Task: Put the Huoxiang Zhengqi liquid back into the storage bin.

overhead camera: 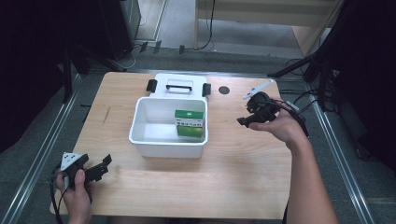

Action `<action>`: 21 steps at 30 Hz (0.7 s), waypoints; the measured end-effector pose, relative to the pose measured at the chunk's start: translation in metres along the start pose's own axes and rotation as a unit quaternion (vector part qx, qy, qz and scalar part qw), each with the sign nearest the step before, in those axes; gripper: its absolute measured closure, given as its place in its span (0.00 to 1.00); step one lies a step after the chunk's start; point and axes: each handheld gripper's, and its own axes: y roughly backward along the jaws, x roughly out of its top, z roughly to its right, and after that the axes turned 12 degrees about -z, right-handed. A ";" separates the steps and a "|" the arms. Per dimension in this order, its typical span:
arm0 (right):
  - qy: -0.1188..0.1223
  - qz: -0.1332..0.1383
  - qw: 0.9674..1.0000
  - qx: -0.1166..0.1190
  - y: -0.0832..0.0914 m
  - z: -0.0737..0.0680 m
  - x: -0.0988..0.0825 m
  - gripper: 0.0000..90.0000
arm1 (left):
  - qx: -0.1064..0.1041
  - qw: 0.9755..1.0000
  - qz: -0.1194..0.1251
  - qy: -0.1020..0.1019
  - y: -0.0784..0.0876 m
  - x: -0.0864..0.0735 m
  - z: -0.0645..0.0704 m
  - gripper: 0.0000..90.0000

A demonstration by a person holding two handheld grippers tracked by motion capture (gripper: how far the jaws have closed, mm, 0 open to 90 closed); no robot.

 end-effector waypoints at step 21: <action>-0.220 0.184 0.955 -0.079 -0.032 -0.019 -0.145 0.00 | 0.003 1.000 0.002 0.000 0.000 0.000 0.001 0.11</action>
